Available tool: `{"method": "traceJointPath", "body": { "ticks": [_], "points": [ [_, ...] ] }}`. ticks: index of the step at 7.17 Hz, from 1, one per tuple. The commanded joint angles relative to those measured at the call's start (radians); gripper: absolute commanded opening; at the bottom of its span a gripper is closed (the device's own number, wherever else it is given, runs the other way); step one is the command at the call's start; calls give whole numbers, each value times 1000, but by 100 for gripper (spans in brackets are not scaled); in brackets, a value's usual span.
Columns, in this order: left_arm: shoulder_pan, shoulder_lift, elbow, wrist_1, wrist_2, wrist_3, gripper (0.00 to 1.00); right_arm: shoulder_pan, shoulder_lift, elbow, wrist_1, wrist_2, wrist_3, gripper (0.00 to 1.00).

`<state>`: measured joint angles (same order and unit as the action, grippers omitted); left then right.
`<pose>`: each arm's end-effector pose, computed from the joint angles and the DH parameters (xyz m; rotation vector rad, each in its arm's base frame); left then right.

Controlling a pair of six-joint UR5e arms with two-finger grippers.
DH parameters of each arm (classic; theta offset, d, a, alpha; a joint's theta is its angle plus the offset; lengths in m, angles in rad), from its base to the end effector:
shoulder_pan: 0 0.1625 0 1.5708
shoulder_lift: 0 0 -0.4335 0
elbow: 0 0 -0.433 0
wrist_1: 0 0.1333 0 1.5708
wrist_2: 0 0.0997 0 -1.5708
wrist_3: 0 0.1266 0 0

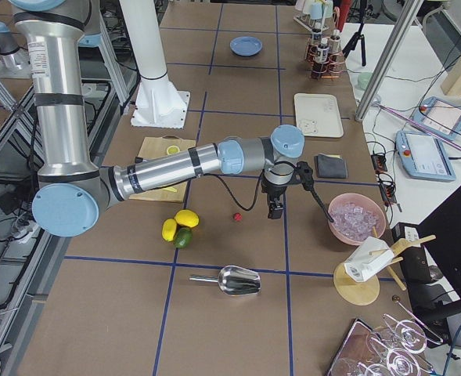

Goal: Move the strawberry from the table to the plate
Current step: 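Lower the left gripper toward the edge of the light blue plate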

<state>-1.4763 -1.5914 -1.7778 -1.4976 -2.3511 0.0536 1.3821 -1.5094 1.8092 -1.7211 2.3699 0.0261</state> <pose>0.0072 -0.5449 0.5718 0.1307 0.7828 0.2005 -0.0617 -0.5502 0.5398 0.0552 -0.8097 -0.2133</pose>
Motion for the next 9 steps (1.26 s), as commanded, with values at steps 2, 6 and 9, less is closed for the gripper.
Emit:
{"method": "traceJointPath", "body": {
  "ticks": [2,6,9],
  "points": [
    [2,1,-9,-4,0,3,100,0,0,10,0,0,0,100],
    [16,7,-20,-59,-72,3,100,-3,-8,-2,90,2,6,100],
    [112,16,82,-189,-73,-6,100,-5,-9,-4,92,24,5,100]
  ]
}}
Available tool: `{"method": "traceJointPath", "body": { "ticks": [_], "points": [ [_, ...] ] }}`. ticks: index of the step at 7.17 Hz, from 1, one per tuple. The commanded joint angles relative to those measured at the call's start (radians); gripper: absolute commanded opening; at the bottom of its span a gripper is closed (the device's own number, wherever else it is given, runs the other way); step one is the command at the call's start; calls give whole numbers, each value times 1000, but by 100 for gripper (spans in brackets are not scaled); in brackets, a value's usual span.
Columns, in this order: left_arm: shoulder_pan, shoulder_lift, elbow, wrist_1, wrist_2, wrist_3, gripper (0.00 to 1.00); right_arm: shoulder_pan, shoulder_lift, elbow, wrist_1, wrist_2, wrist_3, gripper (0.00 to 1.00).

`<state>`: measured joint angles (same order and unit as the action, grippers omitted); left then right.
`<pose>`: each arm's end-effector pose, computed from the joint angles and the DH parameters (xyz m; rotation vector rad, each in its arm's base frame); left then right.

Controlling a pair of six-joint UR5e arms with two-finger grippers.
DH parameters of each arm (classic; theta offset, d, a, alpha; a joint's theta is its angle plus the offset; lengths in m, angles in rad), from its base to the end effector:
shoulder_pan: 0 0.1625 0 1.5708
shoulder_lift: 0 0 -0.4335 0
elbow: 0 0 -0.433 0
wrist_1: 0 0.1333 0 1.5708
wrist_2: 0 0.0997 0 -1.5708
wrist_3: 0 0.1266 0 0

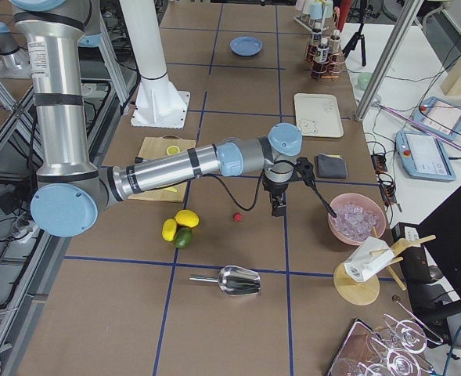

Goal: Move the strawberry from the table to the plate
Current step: 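Lower the left gripper toward the edge of the light blue plate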

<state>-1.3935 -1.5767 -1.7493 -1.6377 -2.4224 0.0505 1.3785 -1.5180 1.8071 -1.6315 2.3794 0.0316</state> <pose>0.0588 -0.5437 0.5726 0.1825 0.8638 0.3199 -0.0651 -0.5526 0.5345 0.1248 -0.8259 -0.2436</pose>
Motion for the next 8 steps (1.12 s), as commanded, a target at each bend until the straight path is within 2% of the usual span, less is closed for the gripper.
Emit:
{"method": "traceJointPath", "body": {
  "ticks": [1,3,4,5,8],
  "points": [
    [74,1,92,-89,8,-67,100,-1,-1,-5,2,17,-1,100],
    [131,7,166,-207,13,-141,100,-6,-1,-8,2,17,1,100],
    [171,10,168,-227,26,-229,100,-6,-1,-8,2,17,1,100],
    [213,23,174,-276,76,-310,100,-12,-1,-9,2,17,1,100],
    [283,40,203,-294,80,-334,93,-15,-1,-8,2,17,1,100]
  ]
}}
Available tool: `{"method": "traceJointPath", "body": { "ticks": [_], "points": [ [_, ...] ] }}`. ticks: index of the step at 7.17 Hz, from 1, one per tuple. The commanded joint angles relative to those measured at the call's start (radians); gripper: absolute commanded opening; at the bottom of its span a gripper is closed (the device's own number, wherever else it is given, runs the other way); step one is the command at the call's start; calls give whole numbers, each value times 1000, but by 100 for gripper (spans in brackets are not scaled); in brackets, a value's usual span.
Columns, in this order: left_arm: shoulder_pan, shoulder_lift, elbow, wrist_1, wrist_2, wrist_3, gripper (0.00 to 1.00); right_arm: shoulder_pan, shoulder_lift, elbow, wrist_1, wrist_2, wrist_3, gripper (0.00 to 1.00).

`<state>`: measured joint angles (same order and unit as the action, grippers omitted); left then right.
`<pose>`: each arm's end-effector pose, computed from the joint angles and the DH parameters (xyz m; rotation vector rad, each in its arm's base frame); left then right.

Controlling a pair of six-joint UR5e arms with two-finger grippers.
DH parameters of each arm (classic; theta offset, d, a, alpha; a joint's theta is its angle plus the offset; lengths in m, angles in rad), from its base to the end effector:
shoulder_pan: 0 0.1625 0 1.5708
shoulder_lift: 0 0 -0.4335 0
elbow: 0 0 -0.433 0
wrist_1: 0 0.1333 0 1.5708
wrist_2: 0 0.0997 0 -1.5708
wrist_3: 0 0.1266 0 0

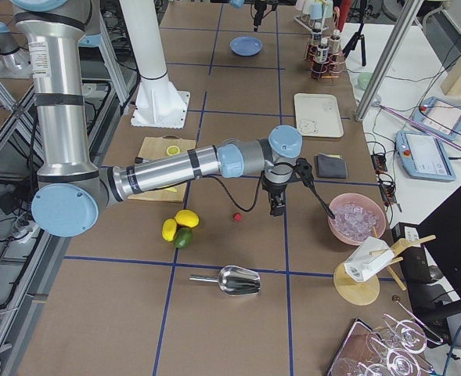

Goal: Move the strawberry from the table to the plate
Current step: 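Lower the left gripper toward the edge of the light blue plate, then grip the plate rim with the left gripper and drag it toward the table center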

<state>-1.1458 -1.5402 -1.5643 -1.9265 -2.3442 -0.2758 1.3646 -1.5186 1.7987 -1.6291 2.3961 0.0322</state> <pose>0.1828 -0.5127 0.6667 0.0210 0.8260 0.2638 -0.0742 -0.5514 0.5375 0.1101 -0.8430 -0.2549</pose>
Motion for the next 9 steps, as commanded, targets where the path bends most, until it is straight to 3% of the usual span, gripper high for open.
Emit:
{"method": "traceJointPath", "body": {
  "ticks": [1,3,4,5,7,9],
  "points": [
    [49,3,30,-5,2,-8,92,-1,2,2,2,0,0,100],
    [77,3,35,-5,2,-6,78,-1,5,7,2,0,0,100],
    [95,2,44,-5,3,-6,75,-1,5,7,2,0,0,100],
    [98,2,46,-5,3,-5,63,-1,6,8,2,0,0,100],
    [98,2,47,-3,3,-6,3,-1,8,10,2,0,2,100],
    [97,-3,34,-2,-3,-3,0,-1,11,14,3,0,2,100]
  ]
}}
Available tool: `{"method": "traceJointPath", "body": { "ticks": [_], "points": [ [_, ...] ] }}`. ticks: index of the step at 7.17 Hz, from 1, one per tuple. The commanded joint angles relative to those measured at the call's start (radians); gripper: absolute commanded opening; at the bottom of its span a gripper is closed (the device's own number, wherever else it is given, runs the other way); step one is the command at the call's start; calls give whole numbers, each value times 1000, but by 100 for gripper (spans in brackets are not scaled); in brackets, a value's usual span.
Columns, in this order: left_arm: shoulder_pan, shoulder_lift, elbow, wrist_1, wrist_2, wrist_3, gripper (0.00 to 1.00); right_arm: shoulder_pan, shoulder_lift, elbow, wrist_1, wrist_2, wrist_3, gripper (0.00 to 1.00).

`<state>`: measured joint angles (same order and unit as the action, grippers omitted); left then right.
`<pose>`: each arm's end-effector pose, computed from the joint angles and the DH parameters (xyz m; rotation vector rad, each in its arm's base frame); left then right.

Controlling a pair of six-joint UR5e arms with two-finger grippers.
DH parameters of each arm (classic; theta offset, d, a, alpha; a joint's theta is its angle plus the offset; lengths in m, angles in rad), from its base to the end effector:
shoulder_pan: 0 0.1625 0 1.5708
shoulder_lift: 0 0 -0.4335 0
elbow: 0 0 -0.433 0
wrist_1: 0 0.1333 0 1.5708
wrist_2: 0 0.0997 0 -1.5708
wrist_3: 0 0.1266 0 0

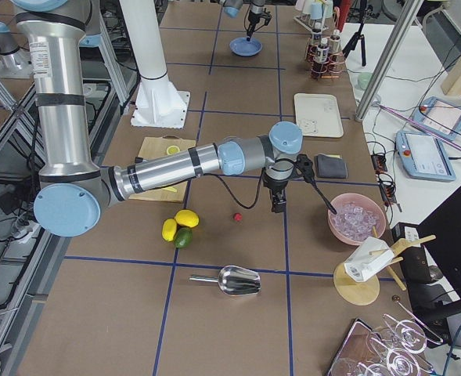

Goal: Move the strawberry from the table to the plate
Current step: 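Grip the plate rim with the left gripper and drag it toward the table center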

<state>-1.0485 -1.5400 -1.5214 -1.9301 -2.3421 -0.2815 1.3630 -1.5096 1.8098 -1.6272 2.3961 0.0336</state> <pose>0.2299 -0.4897 0.6903 -0.0560 0.8125 0.3350 -0.0756 -0.5539 0.5264 0.1296 -0.8451 -0.2641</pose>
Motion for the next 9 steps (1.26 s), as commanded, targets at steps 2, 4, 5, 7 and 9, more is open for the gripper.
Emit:
{"method": "traceJointPath", "body": {
  "ticks": [2,4,5,7,9],
  "points": [
    [-1,-17,-74,35,-40,-1,0,1,2,2,13,-2,2,100],
    [-7,-49,-134,65,-171,-19,0,-1,2,-1,13,0,2,100],
    [-7,-83,-152,63,-187,-75,0,1,0,0,13,0,2,100],
    [-5,-199,-174,57,-215,-280,0,1,0,0,13,0,2,100],
    [77,-340,-195,54,-207,-539,0,1,-1,0,13,0,3,100]
  ]
}}
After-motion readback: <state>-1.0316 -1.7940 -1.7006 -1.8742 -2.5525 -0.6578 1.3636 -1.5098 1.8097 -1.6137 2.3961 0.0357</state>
